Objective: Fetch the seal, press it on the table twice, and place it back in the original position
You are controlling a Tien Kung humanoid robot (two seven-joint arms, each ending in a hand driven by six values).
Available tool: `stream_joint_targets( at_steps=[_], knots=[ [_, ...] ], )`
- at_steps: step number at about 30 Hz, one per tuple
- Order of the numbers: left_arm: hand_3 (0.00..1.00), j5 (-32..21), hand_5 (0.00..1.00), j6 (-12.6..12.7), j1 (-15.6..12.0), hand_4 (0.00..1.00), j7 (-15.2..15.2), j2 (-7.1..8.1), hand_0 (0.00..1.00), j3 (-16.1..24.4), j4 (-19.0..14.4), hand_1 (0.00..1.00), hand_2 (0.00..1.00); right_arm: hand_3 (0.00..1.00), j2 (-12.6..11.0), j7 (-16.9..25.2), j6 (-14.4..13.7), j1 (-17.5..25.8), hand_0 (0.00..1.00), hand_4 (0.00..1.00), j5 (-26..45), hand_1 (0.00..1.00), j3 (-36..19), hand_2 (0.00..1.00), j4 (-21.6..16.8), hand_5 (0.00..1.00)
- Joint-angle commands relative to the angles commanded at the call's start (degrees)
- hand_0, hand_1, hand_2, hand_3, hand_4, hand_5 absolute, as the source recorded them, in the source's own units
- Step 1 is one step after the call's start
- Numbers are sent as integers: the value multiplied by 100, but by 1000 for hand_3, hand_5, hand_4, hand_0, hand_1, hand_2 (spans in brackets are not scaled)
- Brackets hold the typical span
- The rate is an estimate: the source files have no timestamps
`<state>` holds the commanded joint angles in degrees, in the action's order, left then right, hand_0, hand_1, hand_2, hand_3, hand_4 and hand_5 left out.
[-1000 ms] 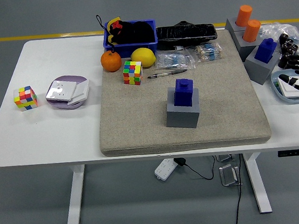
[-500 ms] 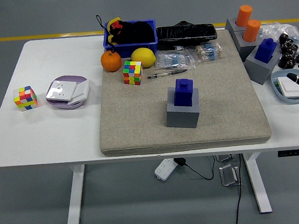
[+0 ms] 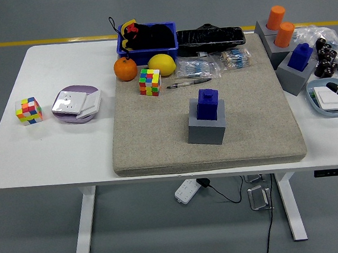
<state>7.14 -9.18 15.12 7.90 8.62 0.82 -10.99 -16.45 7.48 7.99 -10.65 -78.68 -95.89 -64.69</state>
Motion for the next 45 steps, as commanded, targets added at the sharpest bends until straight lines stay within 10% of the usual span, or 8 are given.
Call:
stream_joint_targets(
  at_steps=[45],
  knots=[
    [835,-46,421,13,49,810,-10,-12,820,-35,-17,816,788,706,-20,33,-109,-98,851,947,-16,748,35,716,-19,259]
  ],
)
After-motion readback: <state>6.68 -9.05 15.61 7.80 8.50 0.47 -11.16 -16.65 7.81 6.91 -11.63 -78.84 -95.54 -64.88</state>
